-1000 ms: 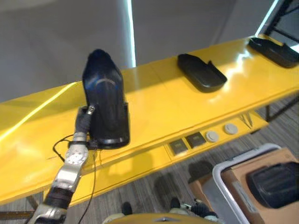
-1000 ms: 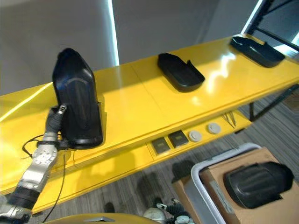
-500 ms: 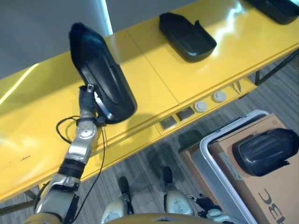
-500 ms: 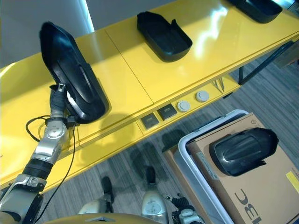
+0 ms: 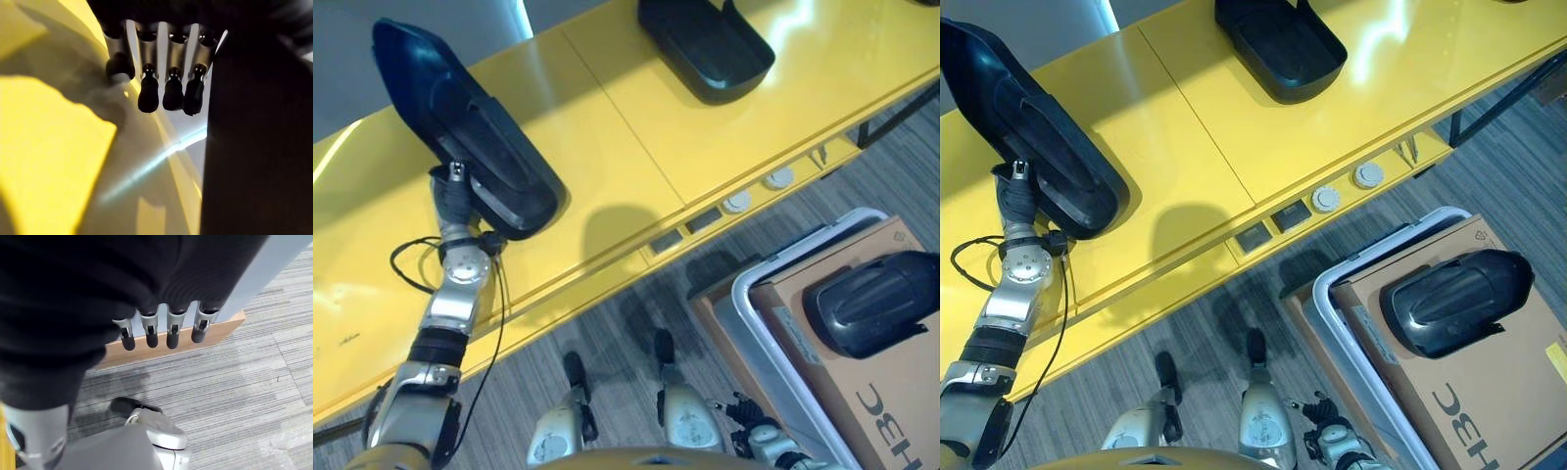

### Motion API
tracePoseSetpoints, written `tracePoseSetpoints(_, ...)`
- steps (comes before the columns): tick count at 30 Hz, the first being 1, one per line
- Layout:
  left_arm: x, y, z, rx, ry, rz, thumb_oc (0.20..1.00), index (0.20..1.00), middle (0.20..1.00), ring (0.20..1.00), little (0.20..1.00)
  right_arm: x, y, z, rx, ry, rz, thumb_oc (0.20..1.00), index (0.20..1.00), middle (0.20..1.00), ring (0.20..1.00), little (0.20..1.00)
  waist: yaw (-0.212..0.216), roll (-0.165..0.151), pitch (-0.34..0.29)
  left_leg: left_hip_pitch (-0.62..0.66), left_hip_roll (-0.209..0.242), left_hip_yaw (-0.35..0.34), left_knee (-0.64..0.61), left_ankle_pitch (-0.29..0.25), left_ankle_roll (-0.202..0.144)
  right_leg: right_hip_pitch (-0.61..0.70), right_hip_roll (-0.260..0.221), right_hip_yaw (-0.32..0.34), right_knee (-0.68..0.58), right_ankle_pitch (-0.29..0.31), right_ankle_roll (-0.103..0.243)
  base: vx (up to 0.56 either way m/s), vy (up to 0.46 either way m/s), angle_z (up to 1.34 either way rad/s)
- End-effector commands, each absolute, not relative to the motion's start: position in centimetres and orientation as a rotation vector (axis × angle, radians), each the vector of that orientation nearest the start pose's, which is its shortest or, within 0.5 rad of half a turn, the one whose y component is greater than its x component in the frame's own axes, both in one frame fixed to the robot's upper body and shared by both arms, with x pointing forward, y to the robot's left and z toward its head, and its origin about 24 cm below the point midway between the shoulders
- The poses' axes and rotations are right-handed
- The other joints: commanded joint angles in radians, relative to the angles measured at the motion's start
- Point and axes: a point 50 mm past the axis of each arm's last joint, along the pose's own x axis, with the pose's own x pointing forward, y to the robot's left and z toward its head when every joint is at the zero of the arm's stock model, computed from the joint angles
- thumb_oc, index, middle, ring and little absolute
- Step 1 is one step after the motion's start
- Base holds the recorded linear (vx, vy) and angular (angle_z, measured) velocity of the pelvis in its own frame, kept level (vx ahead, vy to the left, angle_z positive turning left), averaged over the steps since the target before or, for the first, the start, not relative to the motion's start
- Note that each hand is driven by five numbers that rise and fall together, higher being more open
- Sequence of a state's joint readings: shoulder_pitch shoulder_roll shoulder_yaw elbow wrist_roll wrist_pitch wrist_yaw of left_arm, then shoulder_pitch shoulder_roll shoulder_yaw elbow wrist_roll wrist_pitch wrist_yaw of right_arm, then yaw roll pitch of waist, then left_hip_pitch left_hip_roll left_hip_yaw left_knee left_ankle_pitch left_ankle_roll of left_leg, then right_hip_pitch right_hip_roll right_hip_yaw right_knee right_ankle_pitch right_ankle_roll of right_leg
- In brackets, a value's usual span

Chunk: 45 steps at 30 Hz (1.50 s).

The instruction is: Move parts from the plastic box to the shelf.

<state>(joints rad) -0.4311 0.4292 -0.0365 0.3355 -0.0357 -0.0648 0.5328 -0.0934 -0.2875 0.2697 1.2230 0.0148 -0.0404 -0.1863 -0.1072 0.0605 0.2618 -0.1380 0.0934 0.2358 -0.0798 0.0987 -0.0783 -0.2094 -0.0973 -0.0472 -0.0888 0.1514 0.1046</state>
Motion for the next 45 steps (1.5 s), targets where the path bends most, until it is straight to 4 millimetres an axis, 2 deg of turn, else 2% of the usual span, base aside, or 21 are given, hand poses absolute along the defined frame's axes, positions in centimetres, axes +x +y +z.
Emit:
tracePoseSetpoints(1,32.4,25.7,10.0,0.411,-0.137,0.545,1.0,1.0,1.0,1.0,1.0,14.0,-22.9,-14.7,-0.538,1.046,-0.033,1.0,1.0,1.0,1.0,1.0,-0.001,-0.027,0.015,0.003,0.023,-0.015,-0.007,0.008,-0.03,0.049,-0.02,-0.009,0.012,-0.051,0.036,0.0,-0.007,-0.04)
tracePoseSetpoints(11,31.4,25.6,9.4,0.353,-0.134,0.539,1.0,1.0,1.0,1.0,1.0,13.5,-23.0,-14.9,-0.534,1.071,-0.028,1.0,1.0,1.0,1.0,1.0,-0.001,-0.028,0.008,0.016,0.029,-0.01,-0.007,0.002,-0.03,0.054,-0.014,-0.004,0.011,-0.054,0.033,0.0,-0.002,-0.02)
tracePoseSetpoints(13,30.8,25.0,9.8,0.307,-0.178,0.521,1.0,1.0,1.0,1.0,1.0,13.3,-23.0,-15.0,-0.531,1.084,-0.032,1.0,1.0,1.0,1.0,1.0,0.005,-0.026,0.004,0.022,0.029,-0.014,-0.007,0.0,-0.029,0.063,-0.014,-0.008,0.01,-0.059,0.032,0.0,0.0,0.0)
tracePoseSetpoints(18,30.2,25.1,10.3,0.28,-0.215,0.534,1.0,1.0,1.0,1.0,1.0,13.1,-23.2,-15.0,-0.526,1.088,-0.037,1.0,1.0,1.0,1.0,1.0,0.01,-0.023,-0.008,0.036,0.032,-0.015,-0.007,-0.004,-0.031,0.082,-0.014,-0.013,0.009,-0.065,0.031,0.01,0.0,0.02)
tracePoseSetpoints(22,28.5,24.8,14.4,0.314,-0.44,0.562,1.0,1.0,1.0,1.0,1.0,12.8,-23.3,-15.1,-0.507,1.099,-0.052,1.0,1.0,1.0,1.0,1.0,0.034,-0.019,-0.048,0.081,0.032,-0.03,-0.007,-0.018,-0.029,0.14,-0.016,-0.035,0.014,-0.088,0.029,0.04,-0.012,0.03)
tracePoseSetpoints(23,28.5,24.8,14.4,0.315,-0.438,0.563,1.0,1.0,1.0,1.0,1.0,12.8,-23.3,-15.1,-0.508,1.1,-0.051,1.0,1.0,1.0,1.0,1.0,0.033,-0.02,-0.046,0.084,0.031,-0.032,-0.007,-0.019,-0.029,0.145,-0.016,-0.037,0.013,-0.088,0.029,0.06,-0.009,0.18)
tracePoseSetpoints(25,27.5,23.8,16.5,0.346,-0.572,0.507,1.0,1.0,1.0,1.0,1.0,12.6,-23.1,-15.2,-0.498,1.104,-0.041,1.0,1.0,1.0,1.0,1.0,0.042,-0.025,-0.079,0.121,0.03,-0.037,-0.007,-0.031,-0.028,0.183,-0.019,-0.048,0.021,-0.106,0.026,0.06,-0.007,0.2)
tracePoseSetpoints(28,27.0,23.4,16.8,0.359,-0.6,0.455,1.0,1.0,1.0,1.0,1.0,12.3,-23.1,-15.3,-0.498,1.114,-0.036,1.0,1.0,1.0,1.0,1.0,0.043,-0.027,-0.087,0.138,0.029,-0.038,-0.007,-0.036,-0.028,0.202,-0.021,-0.05,0.023,-0.112,0.027,0.04,0.013,0.12)
tracePoseSetpoints(29,26.1,22.7,17.0,0.365,-0.622,0.332,0.564,0.564,0.564,0.564,0.564,11.8,-23.3,-15.5,-0.503,1.136,-0.018,1.0,1.0,1.0,1.0,1.0,0.048,-0.029,-0.11,0.165,0.027,-0.038,-0.007,-0.045,-0.026,0.229,-0.025,-0.057,0.027,-0.122,0.027,0.04,0.022,0.06)
tracePoseSetpoints(30,26.1,22.7,17.0,0.366,-0.622,0.332,0.467,0.467,0.467,0.467,0.467,11.8,-23.3,-15.5,-0.503,1.136,-0.018,1.0,1.0,1.0,1.0,1.0,0.048,-0.029,-0.11,0.166,0.027,-0.038,-0.007,-0.046,-0.026,0.23,-0.025,-0.057,0.027,-0.122,0.027,0.08,0.037,0.14)
tracePoseSetpoints(31,25.4,21.3,15.8,0.288,-0.581,0.174,0.2,0.2,0.2,0.2,0.2,11.4,-23.3,-15.6,-0.49,1.148,-0.009,1.0,1.0,1.0,1.0,1.0,0.051,-0.038,-0.141,0.196,0.028,-0.04,-0.007,-0.054,-0.026,0.264,-0.027,-0.066,0.03,-0.134,0.025,0.05,0.016,0.2)
tracePoseSetpoints(33,25.1,20.9,15.2,0.278,-0.553,0.116,0.2,0.2,0.2,0.2,0.2,11.2,-23.3,-15.6,-0.478,1.15,-0.014,1.0,1.0,1.0,1.0,1.0,0.051,-0.04,-0.15,0.204,0.027,-0.039,-0.007,-0.057,-0.025,0.274,-0.029,-0.069,0.029,-0.136,0.026,0.03,0.011,0.17)
tracePoseSetpoints(36,24.8,18.8,11.2,0.213,-0.357,-0.095,0.2,0.2,0.2,0.2,0.2,10.8,-22.8,-15.8,-0.44,1.156,-0.015,1.0,1.0,1.0,1.0,1.0,0.042,-0.047,-0.171,0.231,0.028,-0.029,-0.007,-0.066,-0.021,0.298,-0.03,-0.07,0.021,-0.133,0.028,0.0,0.005,0.01)
tracePoseSetpoints(39,24.8,18.1,10.4,0.18,-0.313,-0.171,0.2,0.2,0.2,0.2,0.2,10.3,-22.6,-16.0,-0.437,1.173,0.001,1.0,1.0,1.0,1.0,1.0,0.035,-0.048,-0.171,0.236,0.029,-0.019,-0.007,-0.07,-0.02,0.299,-0.03,-0.063,0.016,-0.129,0.031,-0.01,0.006,-0.04)
tracePoseSetpoints(40,24.8,17.2,10.1,0.155,-0.287,-0.252,0.2,0.2,0.2,0.2,0.2,9.8,-22.3,-16.2,-0.437,1.189,0.022,1.0,1.0,1.0,1.0,1.0,0.022,-0.049,-0.171,0.237,0.031,-0.01,-0.007,-0.071,-0.02,0.293,-0.029,-0.053,0.013,-0.123,0.033,-0.02,0.009,-0.1)
tracePoseSetpoints(42,24.8,16.8,10.1,0.147,-0.284,-0.295,0.2,0.2,0.2,0.2,0.2,9.5,-22.2,-16.3,-0.437,1.196,0.03,1.0,1.0,1.0,1.0,1.0,0.015,-0.049,-0.169,0.236,0.031,-0.004,-0.007,-0.071,-0.019,0.288,-0.028,-0.047,0.012,-0.12,0.034,-0.03,0.01,-0.09)
tracePoseSetpoints(45,25.0,15.0,9.3,0.113,-0.242,-0.401,0.2,0.2,0.2,0.2,0.2,8.5,-22.3,-16.5,-0.436,1.236,0.036,1.0,1.0,1.0,1.0,1.0,-0.005,-0.052,-0.157,0.231,0.033,0.024,-0.007,-0.073,-0.019,0.263,-0.027,-0.025,0.009,-0.106,0.039,-0.04,0.004,-0.26)
